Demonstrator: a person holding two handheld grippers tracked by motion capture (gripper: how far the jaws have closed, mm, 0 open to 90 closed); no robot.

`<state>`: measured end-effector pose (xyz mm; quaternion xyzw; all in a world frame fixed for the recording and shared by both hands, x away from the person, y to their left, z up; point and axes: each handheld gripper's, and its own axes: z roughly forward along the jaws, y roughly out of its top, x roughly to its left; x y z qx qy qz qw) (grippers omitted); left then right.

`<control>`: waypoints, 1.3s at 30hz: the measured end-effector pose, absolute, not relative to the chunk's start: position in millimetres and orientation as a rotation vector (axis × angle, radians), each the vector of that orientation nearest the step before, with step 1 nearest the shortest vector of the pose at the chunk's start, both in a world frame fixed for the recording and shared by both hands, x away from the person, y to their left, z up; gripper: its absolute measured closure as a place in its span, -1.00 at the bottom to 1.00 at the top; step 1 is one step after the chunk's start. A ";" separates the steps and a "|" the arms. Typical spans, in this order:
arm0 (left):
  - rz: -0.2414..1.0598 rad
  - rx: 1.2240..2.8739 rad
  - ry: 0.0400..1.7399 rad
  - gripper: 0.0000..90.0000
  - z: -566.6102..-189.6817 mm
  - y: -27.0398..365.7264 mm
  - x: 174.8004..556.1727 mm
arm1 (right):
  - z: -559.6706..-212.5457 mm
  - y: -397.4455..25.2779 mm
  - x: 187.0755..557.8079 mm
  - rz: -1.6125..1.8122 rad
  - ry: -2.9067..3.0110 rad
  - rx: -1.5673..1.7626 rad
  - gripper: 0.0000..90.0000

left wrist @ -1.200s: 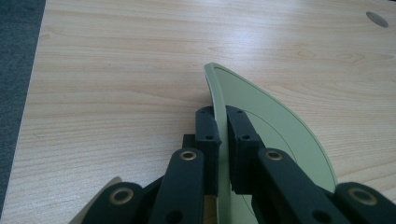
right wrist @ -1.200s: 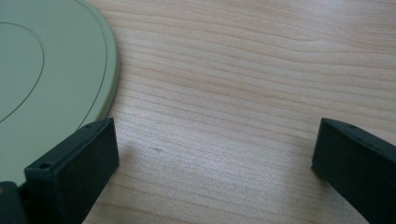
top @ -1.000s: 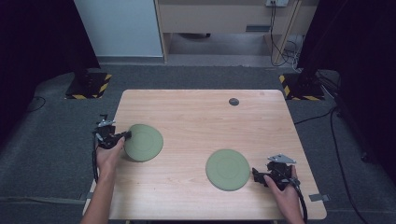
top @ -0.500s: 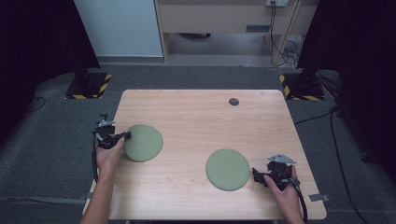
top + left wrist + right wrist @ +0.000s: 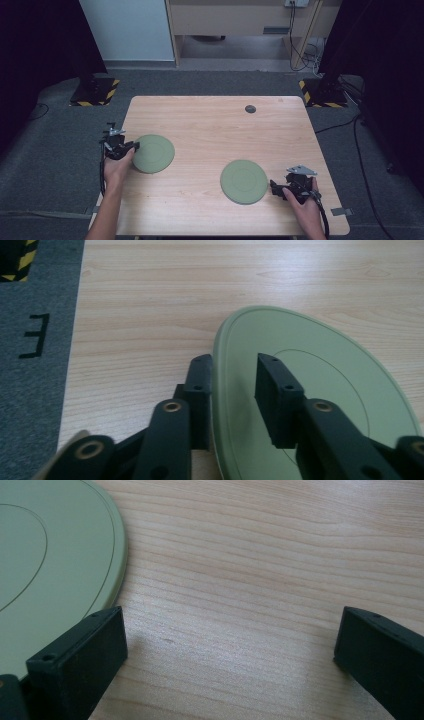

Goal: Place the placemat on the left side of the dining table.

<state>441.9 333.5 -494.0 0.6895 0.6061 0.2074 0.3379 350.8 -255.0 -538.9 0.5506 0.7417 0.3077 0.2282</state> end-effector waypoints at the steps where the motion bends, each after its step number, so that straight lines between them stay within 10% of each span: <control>1: 0.542 1.796 1.585 0.45 -494.1 334.5 441.8 | -538.9 -255.0 350.8 0.847 2.042 1.516 -0.98; 15: 0.540 1.767 1.545 0.22 -483.4 325.8 442.5 | -538.9 -254.9 350.8 0.848 2.044 1.514 -0.98; 31: 0.460 1.753 1.544 -0.72 -480.2 313.3 448.9 | -538.9 -254.8 350.7 0.849 2.047 1.511 -0.98; 39: 0.433 1.752 1.537 -0.85 -481.3 304.1 449.3 | -538.9 -254.8 350.7 0.848 2.047 1.512 -0.98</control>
